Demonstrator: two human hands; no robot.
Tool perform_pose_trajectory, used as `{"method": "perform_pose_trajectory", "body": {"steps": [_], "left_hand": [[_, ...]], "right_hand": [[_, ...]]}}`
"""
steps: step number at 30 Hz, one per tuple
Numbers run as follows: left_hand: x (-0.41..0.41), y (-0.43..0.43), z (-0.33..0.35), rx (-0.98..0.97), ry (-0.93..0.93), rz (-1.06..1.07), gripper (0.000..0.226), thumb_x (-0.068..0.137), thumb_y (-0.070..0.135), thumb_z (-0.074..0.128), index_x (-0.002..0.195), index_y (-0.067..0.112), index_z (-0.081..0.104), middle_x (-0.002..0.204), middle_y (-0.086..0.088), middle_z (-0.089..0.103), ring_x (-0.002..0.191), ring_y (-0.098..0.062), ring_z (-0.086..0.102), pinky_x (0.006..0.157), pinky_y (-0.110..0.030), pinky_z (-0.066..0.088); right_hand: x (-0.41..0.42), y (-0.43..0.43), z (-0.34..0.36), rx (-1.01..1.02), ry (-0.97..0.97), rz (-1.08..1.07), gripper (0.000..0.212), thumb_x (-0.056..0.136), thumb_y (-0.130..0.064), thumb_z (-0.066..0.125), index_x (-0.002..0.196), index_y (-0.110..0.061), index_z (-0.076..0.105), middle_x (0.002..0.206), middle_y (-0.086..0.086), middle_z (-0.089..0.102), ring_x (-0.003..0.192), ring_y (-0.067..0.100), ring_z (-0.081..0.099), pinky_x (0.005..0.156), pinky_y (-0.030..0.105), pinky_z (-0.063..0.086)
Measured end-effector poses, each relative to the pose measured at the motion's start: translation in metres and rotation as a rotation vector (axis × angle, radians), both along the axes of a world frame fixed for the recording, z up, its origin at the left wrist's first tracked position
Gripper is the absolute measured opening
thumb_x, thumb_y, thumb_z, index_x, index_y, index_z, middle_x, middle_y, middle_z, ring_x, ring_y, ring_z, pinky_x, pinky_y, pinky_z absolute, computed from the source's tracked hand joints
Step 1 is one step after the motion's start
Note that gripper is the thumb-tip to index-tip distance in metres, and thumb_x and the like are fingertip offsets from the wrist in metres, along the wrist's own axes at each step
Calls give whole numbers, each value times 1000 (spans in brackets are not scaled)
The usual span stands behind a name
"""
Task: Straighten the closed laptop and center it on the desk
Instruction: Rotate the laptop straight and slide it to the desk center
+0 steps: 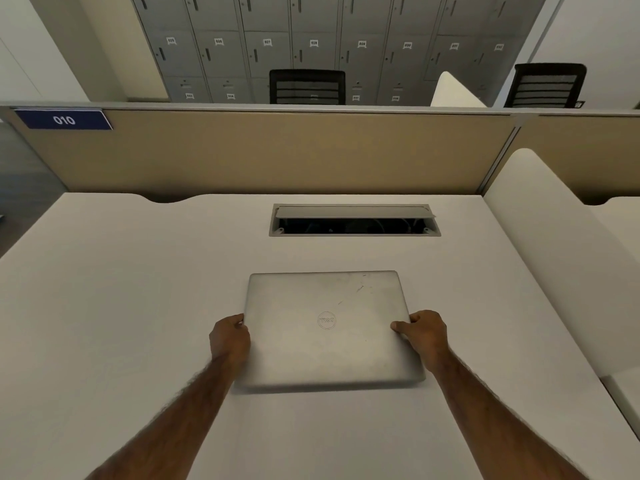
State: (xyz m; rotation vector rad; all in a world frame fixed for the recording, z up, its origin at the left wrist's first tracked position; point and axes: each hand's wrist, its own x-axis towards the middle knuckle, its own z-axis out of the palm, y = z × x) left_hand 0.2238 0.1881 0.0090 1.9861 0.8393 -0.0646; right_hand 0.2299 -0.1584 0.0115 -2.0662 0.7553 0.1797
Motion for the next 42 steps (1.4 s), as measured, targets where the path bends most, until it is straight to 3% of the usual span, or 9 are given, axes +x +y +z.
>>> {"method": "perform_pose_trajectory", "body": {"steps": [4,7,9,14,16,20,23,29,42], "left_hand": [[0,2,0,15,-17,-25,41,90,-1,49,126,6,68,126,-17,70,115,-36,65,101,-36,49],[-1,1,1,33,-28,-40,41,89,-2,48,124,6,70,122,-16,72,108,-34,66,96,-34,50],[-1,1,0,54,-23,-65,41,88,-3,47,118,5,73,115,-16,75,96,-31,65,89,-31,51],[-3,-1,1,79,3,-97,28,85,-2,50,95,3,76,96,-17,75,90,-33,65,83,-36,53],[-3,-3,4,65,7,-70,29,85,0,55,107,0,74,108,-18,74,96,-33,66,85,-33,49],[0,-1,1,36,26,-27,43,86,6,60,129,7,66,133,-15,67,120,-35,63,103,-36,47],[0,3,-1,10,24,-30,45,86,6,61,130,8,65,135,-15,65,122,-33,62,104,-35,46],[0,2,-3,-15,9,-1,45,85,6,61,129,9,66,133,-16,66,119,-34,63,106,-37,49],[0,3,-6,-1,11,-19,43,84,6,63,127,9,67,130,-15,69,116,-33,65,102,-36,50]], "right_hand": [[-5,3,1,-15,-2,1,29,69,-22,84,66,1,66,75,14,73,66,29,66,64,39,55],[-5,3,1,-34,-5,6,34,68,-23,83,74,7,68,78,20,74,68,32,67,63,40,55],[-5,3,0,-41,-7,11,37,68,-24,83,75,9,68,80,21,74,70,34,68,63,41,56],[-5,3,1,-35,4,17,31,70,-23,83,77,4,71,79,16,75,76,34,71,69,42,59],[-4,3,1,-33,8,14,30,70,-22,83,76,5,71,79,17,75,77,34,72,68,41,58],[-1,4,-2,-18,3,-2,37,68,-22,84,78,10,69,81,22,74,71,35,70,63,40,55],[0,3,-3,-8,6,-14,35,68,-20,84,76,10,69,80,22,74,72,37,71,64,42,57],[5,2,-2,22,8,-29,27,68,-18,84,66,3,67,71,15,71,62,27,62,59,34,49],[2,0,-4,1,0,-17,29,67,-20,85,76,4,72,78,17,75,77,35,72,71,44,60]]}}
